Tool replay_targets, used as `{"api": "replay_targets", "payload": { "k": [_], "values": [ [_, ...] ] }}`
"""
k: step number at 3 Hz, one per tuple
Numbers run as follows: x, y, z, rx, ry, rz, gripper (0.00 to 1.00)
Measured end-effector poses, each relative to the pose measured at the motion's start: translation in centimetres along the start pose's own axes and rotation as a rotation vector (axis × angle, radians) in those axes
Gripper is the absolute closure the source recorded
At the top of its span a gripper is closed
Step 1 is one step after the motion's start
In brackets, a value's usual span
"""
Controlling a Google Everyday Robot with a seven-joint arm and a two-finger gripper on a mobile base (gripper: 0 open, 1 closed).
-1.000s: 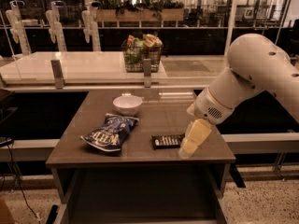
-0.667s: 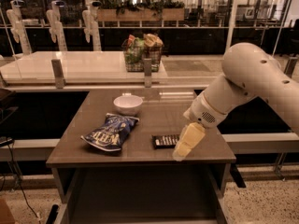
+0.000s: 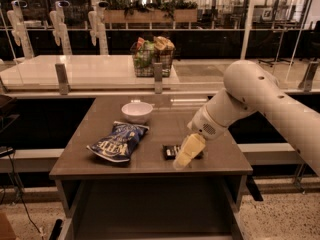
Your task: Place rxbar chocolate into top drawer
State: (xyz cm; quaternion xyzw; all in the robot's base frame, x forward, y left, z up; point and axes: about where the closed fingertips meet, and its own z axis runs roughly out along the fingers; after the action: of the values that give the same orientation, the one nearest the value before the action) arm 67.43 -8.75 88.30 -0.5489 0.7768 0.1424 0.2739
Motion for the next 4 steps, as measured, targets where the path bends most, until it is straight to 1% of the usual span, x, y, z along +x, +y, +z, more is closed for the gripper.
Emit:
{"api": "replay_targets", "payload": {
  "k": [1, 2, 3, 4],
  "values": [
    [0.1, -1.7, 1.4, 0.002, -0.013, 0.014, 0.00],
    [0.4, -3.3, 3.2, -0.007, -0.018, 0.030, 0.00],
    [1.6, -4.5, 5.1, -0.021, -0.008, 0.057, 0.00],
    [3.4, -5.4, 6.5, -0.026, 0.019, 0.093, 0.00]
  ]
}}
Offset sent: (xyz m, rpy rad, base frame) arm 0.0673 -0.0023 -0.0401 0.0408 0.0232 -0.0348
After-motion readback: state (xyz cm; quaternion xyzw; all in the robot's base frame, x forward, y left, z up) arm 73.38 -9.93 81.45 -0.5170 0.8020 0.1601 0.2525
